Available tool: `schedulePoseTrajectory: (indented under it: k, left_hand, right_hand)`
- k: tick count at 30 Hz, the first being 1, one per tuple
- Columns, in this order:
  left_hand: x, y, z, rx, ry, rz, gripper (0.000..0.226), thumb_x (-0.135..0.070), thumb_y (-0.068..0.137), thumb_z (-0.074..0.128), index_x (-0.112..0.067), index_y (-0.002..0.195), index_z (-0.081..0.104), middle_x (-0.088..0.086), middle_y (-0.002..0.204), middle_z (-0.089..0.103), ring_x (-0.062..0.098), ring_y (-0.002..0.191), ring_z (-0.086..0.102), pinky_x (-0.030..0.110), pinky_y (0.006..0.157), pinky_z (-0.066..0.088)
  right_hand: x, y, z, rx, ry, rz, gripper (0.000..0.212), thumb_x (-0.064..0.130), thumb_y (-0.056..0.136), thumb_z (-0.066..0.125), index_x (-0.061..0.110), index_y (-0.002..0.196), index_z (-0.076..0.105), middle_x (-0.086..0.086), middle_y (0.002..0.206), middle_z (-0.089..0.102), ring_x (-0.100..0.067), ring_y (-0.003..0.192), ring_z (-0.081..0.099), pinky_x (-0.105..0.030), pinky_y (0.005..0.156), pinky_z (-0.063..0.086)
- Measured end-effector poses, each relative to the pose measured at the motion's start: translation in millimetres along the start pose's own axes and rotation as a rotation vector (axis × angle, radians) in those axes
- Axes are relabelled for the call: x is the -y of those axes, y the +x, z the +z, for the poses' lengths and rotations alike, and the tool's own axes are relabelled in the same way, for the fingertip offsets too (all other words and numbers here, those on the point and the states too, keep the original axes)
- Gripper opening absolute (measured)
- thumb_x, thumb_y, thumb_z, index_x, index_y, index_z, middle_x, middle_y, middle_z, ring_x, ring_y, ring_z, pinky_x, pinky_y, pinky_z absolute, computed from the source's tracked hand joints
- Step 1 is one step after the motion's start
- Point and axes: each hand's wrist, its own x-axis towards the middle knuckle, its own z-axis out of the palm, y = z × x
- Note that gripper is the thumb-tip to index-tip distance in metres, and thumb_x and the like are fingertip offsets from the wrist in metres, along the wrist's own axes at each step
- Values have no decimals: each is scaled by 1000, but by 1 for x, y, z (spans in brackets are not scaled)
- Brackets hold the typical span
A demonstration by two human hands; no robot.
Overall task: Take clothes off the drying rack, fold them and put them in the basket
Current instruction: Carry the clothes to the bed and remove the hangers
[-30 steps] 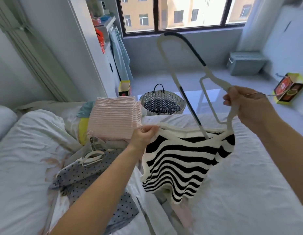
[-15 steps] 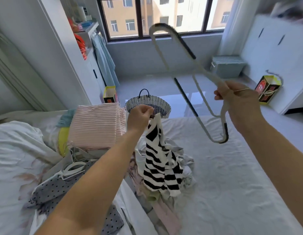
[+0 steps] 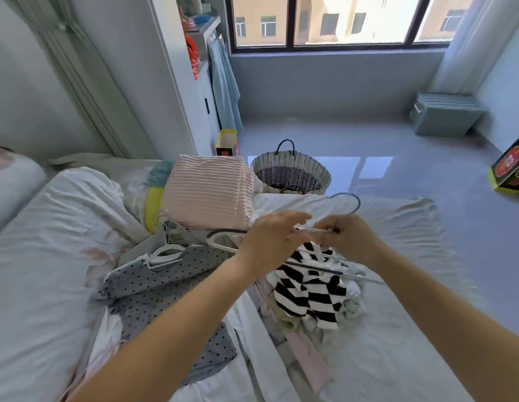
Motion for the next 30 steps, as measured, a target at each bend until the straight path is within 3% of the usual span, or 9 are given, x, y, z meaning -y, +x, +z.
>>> schedulePoseTrajectory:
  k: [4, 9, 13, 16, 19, 22, 25, 27, 30]
  left_hand:
    - [28, -52, -22, 146, -40, -270, 27, -33, 89, 64, -20, 113, 66, -3, 97, 70, 15, 86, 62, 31, 77, 51]
    - [67, -139, -45, 133, -145, -541, 10, -23, 91, 63, -22, 96, 71, -7, 76, 65, 10, 68, 56, 31, 65, 45]
    - [108, -234, -59, -5, -329, -849, 10, -19, 92, 62, -21, 95, 71, -7, 66, 60, 1, 52, 45, 19, 52, 36]
    - [138, -317, -66, -140, -356, -1058, 16, -15, 92, 61, -27, 85, 69, -5, 61, 55, 7, 53, 43, 25, 53, 33]
    - [164, -402, -68, -300, -371, -1312, 24, -7, 89, 63, -29, 81, 65, -7, 66, 60, 12, 62, 51, 19, 55, 40]
    - [180, -476, -67, -452, -363, -1505, 14, -4, 89, 63, -14, 81, 66, -9, 58, 55, 14, 60, 49, 14, 50, 37]
    - [194, -533, -65, -572, -380, -1681, 12, -2, 91, 60, -8, 81, 63, -3, 69, 58, 20, 72, 55, 21, 64, 44]
    - [204, -562, -61, -621, -381, -1780, 9, -5, 91, 61, -10, 96, 67, 4, 85, 65, 25, 88, 61, 31, 79, 47]
    - [223, -588, -60, -655, -371, -1861, 10, -6, 92, 59, -6, 101, 63, 11, 92, 63, 25, 87, 58, 27, 77, 41]
  right_hand:
    - [27, 3, 54, 129, -24, -84, 17, 21, 82, 74, 28, 70, 64, 11, 52, 62, -1, 46, 51, -15, 50, 35]
    - [47, 10, 139, 242, -55, -126, 25, 18, 79, 77, 32, 70, 59, 14, 70, 58, 1, 58, 53, -17, 60, 40]
    - [49, 18, 205, 276, -155, -112, 31, 31, 83, 73, 32, 111, 60, 8, 108, 58, -12, 97, 57, -28, 85, 47]
    - [41, 17, 245, 334, -244, -51, 44, 32, 87, 68, 24, 128, 55, 4, 118, 55, -12, 108, 53, -26, 89, 41]
    - [26, 10, 287, 405, -306, -11, 44, 33, 88, 67, 23, 129, 55, 1, 123, 59, -13, 111, 54, -28, 94, 43]
    - [15, -1, 326, 485, -341, 36, 39, 31, 90, 64, 25, 128, 56, 1, 124, 59, -14, 114, 55, -32, 97, 45]
    - [8, -7, 359, 548, -365, 64, 36, 24, 92, 62, 23, 127, 57, -1, 126, 58, -17, 116, 54, -32, 98, 44]
    - [5, -9, 376, 568, -372, 78, 35, 24, 91, 62, 25, 126, 57, 0, 126, 57, -18, 116, 55, -32, 96, 45]
    - [5, -9, 397, 600, -366, 98, 30, 24, 91, 62, 32, 120, 56, 2, 122, 58, -16, 115, 56, -31, 94, 46]
